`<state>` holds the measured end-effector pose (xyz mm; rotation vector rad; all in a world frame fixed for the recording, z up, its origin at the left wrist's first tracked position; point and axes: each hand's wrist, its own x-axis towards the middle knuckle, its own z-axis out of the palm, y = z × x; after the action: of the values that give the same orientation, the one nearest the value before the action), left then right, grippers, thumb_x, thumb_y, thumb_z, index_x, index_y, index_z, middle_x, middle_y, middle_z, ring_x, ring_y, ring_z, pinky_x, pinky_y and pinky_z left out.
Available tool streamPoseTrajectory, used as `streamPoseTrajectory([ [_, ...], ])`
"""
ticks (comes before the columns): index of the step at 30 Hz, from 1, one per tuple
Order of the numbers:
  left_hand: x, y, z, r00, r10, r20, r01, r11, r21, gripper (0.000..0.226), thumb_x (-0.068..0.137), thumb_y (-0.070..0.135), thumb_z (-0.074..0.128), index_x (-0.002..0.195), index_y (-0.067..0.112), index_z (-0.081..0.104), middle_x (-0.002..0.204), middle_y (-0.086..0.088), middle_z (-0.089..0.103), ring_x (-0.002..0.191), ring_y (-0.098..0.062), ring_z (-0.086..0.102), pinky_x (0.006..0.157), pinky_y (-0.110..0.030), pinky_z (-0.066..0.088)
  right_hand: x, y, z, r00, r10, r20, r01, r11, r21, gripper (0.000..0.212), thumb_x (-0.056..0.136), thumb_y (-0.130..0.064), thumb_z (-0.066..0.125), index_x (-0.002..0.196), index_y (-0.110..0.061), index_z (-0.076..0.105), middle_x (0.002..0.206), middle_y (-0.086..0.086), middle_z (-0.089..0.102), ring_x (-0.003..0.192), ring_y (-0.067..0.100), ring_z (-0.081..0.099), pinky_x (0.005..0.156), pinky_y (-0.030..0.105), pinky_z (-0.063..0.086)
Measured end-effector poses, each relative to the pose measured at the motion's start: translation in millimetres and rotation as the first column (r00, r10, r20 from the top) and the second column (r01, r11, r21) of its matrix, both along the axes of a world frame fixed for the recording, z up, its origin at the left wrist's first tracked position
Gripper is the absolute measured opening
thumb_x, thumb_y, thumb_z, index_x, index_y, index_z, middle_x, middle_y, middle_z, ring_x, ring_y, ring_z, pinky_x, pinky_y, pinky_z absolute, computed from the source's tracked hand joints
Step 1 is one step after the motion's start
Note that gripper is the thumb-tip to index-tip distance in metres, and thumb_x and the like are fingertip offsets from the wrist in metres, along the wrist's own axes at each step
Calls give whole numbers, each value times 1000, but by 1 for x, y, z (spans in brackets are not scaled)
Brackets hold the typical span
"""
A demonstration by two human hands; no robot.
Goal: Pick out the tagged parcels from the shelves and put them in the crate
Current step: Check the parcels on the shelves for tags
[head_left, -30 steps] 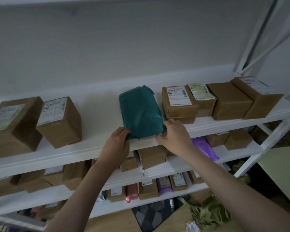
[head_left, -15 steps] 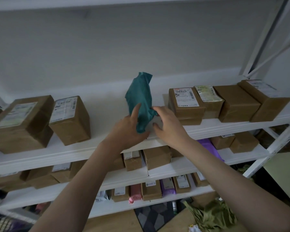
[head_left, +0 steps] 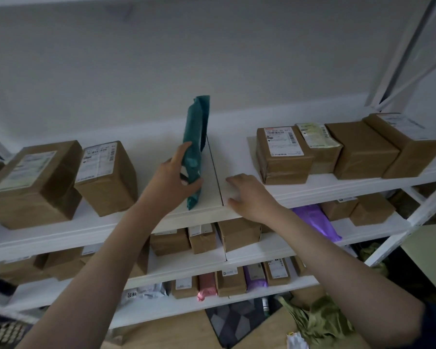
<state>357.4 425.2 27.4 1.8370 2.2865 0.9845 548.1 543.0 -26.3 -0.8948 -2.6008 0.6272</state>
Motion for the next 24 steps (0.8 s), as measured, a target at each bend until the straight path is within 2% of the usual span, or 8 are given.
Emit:
streamPoseTrajectory([
  [4, -26, -24, -2, 995, 43, 93, -43, 999, -3, 100, 77, 33, 84, 154, 32, 20, 141, -1, 49, 112, -9, 56, 95, -27, 53, -18, -2, 1, 996, 16, 85, -21, 998, 54, 50, 97, -39, 57, 138, -10, 55, 145, 9, 51, 136, 30, 38, 110, 42, 35],
  [6, -38, -33, -7, 989, 76, 127, -74, 997, -18, 104, 74, 34, 87, 155, 28, 22, 143, 3, 43, 120, -9, 50, 99, -29, 53, -30, -6, 1, 992, 44, 120, -53, 995, 80, 54, 96, -45, 57, 138, -11, 56, 146, 8, 50, 137, 30, 37, 110, 41, 34],
  [8, -46, -39, -13, 986, 107, 131, -105, 994, -26, 103, 72, 36, 88, 155, 23, 27, 140, 12, 41, 120, -5, 48, 101, -24, 49, -41, -8, 0, 989, 70, 129, -83, 992, 93, 57, 94, -50, 58, 136, -12, 58, 142, 8, 52, 135, 29, 39, 106, 40, 36],
  [10, -50, -41, -20, 982, 114, 151, -111, 993, -29, 97, 72, 39, 88, 152, 22, 34, 137, 17, 41, 119, -3, 48, 103, -23, 47, -53, -9, -3, 989, 98, 108, -108, 990, 93, 51, 91, -53, 60, 125, -15, 63, 127, 6, 58, 126, 28, 44, 95, 38, 40],
  [14, -53, -43, -32, 975, 119, 190, -115, 993, -29, 83, 78, 35, 84, 147, 24, 38, 136, 12, 46, 120, -7, 52, 105, -34, 50, -65, -8, -7, 990, 119, 70, -124, 991, 59, 42, 87, -51, 64, 110, -16, 65, 113, 3, 60, 116, 25, 46, 86, 35, 42],
  [17, -53, -41, -37, 968, 143, 207, -134, 989, -56, 88, 80, 31, 83, 152, 19, 33, 143, 2, 46, 123, -8, 49, 107, -31, 47, -65, -4, -11, 991, 124, 42, -126, 991, 44, 36, 86, -48, 66, 103, -16, 66, 110, 2, 60, 115, 24, 46, 85, 33, 40],
  [21, -48, -39, -43, 967, 184, 178, -168, 981, -99, 95, 83, 32, 81, 157, 14, 24, 150, -2, 41, 133, -16, 43, 112, -24, 33, -63, 2, -13, 993, 115, 15, -115, 993, -6, 36, 83, -52, 62, 100, -21, 64, 108, -2, 60, 118, 24, 45, 92, 35, 42],
  [24, -43, -40, -49, 973, 186, 134, -165, 974, -157, 89, 84, 39, 79, 153, 14, 29, 147, -2, 43, 130, -15, 45, 107, -22, 33, -58, 3, -13, 995, 94, 23, -93, 995, -23, 50, 84, -55, 65, 119, -19, 61, 121, -4, 56, 123, 18, 36, 93, 33, 39],
])
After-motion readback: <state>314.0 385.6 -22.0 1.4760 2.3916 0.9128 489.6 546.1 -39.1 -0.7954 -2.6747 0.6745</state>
